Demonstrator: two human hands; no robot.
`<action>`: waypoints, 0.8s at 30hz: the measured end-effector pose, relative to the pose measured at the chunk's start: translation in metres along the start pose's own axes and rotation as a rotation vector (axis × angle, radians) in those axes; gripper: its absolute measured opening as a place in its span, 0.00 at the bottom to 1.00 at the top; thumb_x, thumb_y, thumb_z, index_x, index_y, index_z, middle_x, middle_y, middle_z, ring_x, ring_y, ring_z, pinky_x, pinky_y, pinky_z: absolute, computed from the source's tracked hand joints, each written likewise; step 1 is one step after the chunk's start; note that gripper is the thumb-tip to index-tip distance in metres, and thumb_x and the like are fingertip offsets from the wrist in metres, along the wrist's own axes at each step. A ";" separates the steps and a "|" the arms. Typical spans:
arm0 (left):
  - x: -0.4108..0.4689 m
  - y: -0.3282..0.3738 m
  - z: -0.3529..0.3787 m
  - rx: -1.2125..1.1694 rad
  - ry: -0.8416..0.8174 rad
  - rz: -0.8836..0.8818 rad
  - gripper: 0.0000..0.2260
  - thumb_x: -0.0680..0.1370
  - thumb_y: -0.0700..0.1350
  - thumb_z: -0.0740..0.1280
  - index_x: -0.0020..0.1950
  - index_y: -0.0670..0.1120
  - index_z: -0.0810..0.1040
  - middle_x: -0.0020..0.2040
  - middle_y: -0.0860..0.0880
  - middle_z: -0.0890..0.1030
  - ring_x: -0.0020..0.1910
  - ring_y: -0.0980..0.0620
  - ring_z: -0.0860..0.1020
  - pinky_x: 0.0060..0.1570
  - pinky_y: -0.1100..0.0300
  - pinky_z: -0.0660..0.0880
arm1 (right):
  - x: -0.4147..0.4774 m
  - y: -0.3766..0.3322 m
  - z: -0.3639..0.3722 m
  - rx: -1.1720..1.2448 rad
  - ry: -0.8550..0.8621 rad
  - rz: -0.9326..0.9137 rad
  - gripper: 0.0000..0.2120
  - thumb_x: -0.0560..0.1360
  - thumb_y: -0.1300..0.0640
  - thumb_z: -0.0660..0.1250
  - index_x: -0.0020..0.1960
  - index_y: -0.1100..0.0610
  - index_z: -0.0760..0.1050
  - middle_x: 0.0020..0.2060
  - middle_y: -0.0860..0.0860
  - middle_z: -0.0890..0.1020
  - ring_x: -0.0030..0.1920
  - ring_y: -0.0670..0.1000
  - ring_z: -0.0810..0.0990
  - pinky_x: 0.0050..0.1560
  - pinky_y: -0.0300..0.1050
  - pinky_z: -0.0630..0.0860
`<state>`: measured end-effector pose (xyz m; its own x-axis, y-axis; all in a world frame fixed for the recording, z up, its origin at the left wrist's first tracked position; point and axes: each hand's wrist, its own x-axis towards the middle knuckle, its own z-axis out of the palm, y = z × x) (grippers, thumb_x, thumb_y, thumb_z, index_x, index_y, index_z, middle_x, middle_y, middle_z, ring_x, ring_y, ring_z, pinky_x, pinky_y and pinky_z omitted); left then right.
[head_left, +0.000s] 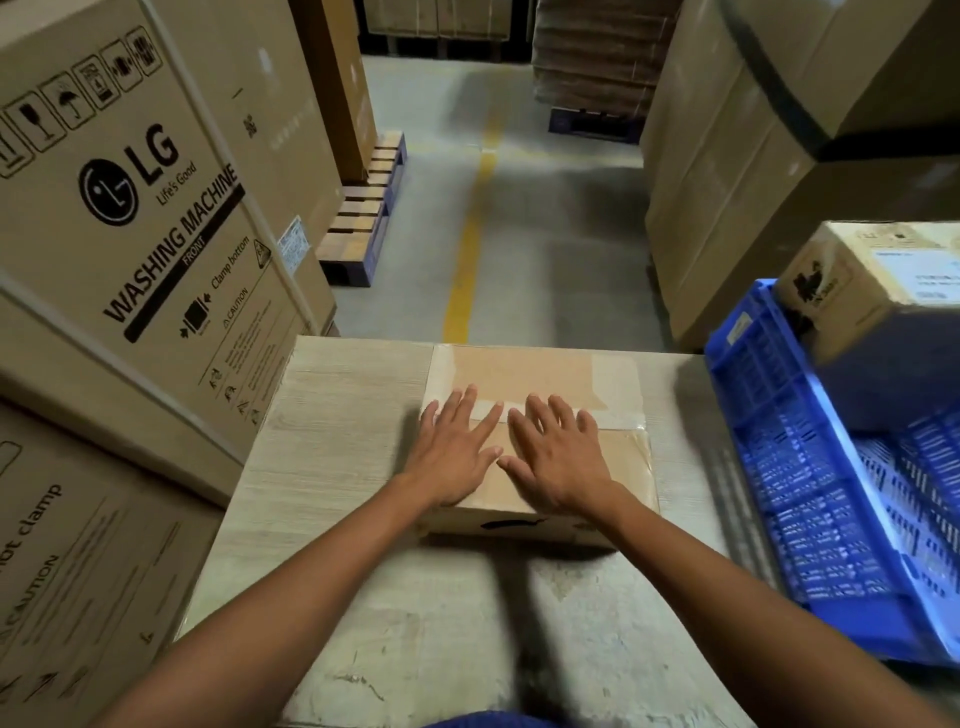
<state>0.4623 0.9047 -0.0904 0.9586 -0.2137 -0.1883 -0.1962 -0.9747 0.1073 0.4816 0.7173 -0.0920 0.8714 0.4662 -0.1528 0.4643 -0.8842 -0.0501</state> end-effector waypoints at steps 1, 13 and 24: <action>0.002 -0.002 -0.003 0.016 0.005 0.012 0.30 0.83 0.62 0.49 0.82 0.55 0.45 0.82 0.44 0.45 0.81 0.44 0.46 0.77 0.43 0.45 | 0.005 0.002 -0.008 -0.033 -0.005 -0.016 0.34 0.78 0.29 0.43 0.76 0.48 0.59 0.77 0.56 0.61 0.75 0.61 0.60 0.68 0.65 0.62; 0.033 0.003 -0.019 0.041 0.125 0.027 0.32 0.78 0.68 0.53 0.75 0.49 0.63 0.72 0.41 0.64 0.69 0.43 0.62 0.68 0.45 0.62 | 0.026 0.033 -0.025 -0.027 -0.098 0.093 0.53 0.64 0.15 0.52 0.79 0.44 0.50 0.79 0.56 0.55 0.77 0.62 0.55 0.70 0.69 0.60; 0.054 0.029 -0.017 -0.003 -0.093 -0.035 0.31 0.82 0.66 0.49 0.81 0.60 0.41 0.82 0.45 0.39 0.80 0.40 0.40 0.74 0.32 0.44 | 0.009 0.063 -0.017 0.075 -0.041 0.135 0.54 0.63 0.15 0.33 0.82 0.42 0.47 0.82 0.52 0.47 0.81 0.58 0.46 0.77 0.65 0.49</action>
<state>0.5116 0.8662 -0.0807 0.9416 -0.1846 -0.2816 -0.1620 -0.9815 0.1016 0.5211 0.6662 -0.0800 0.9171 0.3430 -0.2032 0.3292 -0.9390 -0.0996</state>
